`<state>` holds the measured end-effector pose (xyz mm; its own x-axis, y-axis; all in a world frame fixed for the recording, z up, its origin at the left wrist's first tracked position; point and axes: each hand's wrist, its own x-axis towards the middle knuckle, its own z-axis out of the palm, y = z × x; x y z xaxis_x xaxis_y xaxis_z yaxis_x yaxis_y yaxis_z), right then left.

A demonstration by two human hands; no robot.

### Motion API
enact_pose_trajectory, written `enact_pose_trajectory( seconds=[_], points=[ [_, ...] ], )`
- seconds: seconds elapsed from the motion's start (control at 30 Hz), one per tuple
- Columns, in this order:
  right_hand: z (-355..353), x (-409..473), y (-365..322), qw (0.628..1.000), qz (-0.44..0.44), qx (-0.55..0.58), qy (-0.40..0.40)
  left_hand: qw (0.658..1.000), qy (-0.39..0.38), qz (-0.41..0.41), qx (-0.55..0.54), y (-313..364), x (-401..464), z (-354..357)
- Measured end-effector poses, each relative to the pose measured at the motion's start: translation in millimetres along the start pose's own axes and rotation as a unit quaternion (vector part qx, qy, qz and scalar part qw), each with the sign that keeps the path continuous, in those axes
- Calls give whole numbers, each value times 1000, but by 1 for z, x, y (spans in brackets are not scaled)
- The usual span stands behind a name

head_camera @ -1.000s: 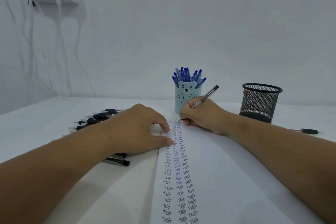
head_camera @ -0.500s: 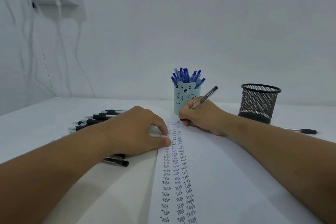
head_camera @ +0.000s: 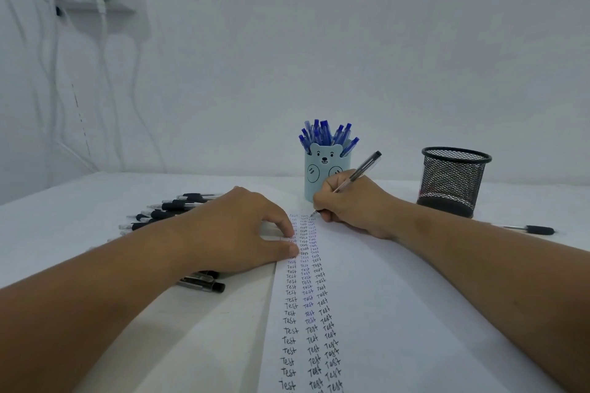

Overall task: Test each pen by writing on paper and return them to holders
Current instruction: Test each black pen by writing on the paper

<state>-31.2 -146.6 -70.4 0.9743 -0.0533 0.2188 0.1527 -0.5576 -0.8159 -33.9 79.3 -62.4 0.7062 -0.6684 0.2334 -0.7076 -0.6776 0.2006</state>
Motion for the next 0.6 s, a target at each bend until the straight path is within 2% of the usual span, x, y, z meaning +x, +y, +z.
enact_pose_trajectory(
  seconds=[0.6],
  points=[
    [-1,1,1,1000,-5,-15,6,1000,0,7,5,1,-1,0]
  ],
)
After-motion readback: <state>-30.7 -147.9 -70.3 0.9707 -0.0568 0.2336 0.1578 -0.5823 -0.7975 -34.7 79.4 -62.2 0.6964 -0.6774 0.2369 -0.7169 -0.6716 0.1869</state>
